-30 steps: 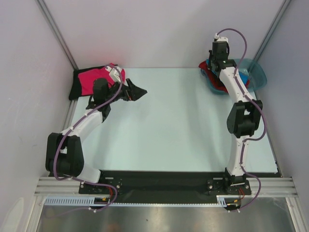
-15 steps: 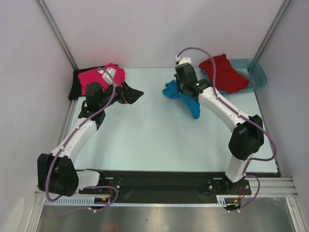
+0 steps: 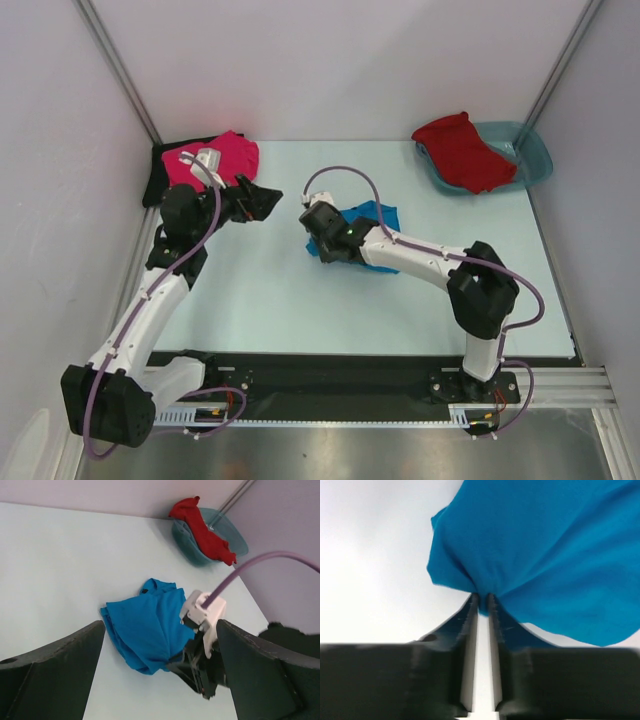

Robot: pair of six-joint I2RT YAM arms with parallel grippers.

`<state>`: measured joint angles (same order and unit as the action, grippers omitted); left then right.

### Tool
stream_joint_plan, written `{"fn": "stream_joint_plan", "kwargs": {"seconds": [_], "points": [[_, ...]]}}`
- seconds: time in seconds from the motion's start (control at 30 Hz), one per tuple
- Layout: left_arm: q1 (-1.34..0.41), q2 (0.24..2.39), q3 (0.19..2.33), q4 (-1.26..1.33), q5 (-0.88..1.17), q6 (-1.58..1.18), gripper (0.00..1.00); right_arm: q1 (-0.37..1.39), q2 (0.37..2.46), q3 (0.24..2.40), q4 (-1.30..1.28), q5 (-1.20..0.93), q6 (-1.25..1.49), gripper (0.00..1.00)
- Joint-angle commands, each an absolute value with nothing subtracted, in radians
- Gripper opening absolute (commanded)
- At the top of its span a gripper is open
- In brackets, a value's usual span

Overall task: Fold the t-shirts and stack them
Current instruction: Move the tshirt to the center of the board, then flatten the tshirt out

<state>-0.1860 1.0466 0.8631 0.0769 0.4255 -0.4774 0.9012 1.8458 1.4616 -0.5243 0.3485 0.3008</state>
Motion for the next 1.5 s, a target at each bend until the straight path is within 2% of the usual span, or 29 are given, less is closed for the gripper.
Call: {"fn": "stream_joint_plan", "kwargs": {"seconds": [0.0, 0.03, 0.1, 0.13, 0.17, 0.27, 0.33, 0.53, 0.77, 1.13, 1.4, 1.47], "points": [[-0.19, 1.043, 0.856, 0.048, 0.37, -0.469, 1.0, 0.946, 1.778, 1.431, -0.495, 0.319, 0.35, 0.23], [-0.19, 1.045, 0.857, 0.048, 0.365, -0.472, 1.0, 0.956, 1.77, 1.422, -0.489, 0.318, 0.344, 0.25], [-0.19, 1.042, 0.857, 0.048, 0.342, -0.485, 1.0, 0.968, 1.743, 1.407, -0.48, 0.324, 0.311, 0.39], [-0.19, 1.04, 0.856, 0.049, 0.341, -0.486, 1.0, 0.968, 1.733, 1.407, -0.489, 0.356, 0.308, 0.47], [-0.19, 1.035, 0.856, 0.049, 0.341, -0.491, 1.0, 0.959, 1.708, 1.407, -0.503, 0.453, 0.298, 0.6], [-0.192, 1.035, 0.853, 0.057, 0.423, -0.512, 1.0, 0.901, 1.649, 1.391, -0.526, 0.573, 0.264, 0.71], [-0.225, 1.029, 0.804, 0.107, 0.481, -0.546, 1.0, 0.79, 1.617, 1.353, -0.491, 0.552, 0.249, 0.72], [-0.435, 1.078, 0.681, 0.214, 0.414, -0.615, 1.0, 0.517, 1.672, 1.347, -0.434, 0.456, 0.242, 0.73], [-0.708, 1.17, 0.647, 0.247, 0.186, -0.669, 1.0, 0.405, 1.779, 1.378, -0.376, 0.321, 0.239, 0.74], [-0.764, 1.262, 0.589, 0.293, 0.017, -0.729, 1.0, 0.324, 1.93, 1.466, -0.356, 0.108, 0.222, 0.76], [-0.781, 1.461, 0.594, 0.431, 0.055, -0.804, 1.0, 0.298, 2.022, 1.511, -0.367, 0.018, 0.216, 0.76], [-0.782, 1.508, 0.598, 0.459, 0.066, -0.825, 1.0, 0.29, 2.039, 1.509, -0.37, 0.009, 0.216, 0.69]]}}
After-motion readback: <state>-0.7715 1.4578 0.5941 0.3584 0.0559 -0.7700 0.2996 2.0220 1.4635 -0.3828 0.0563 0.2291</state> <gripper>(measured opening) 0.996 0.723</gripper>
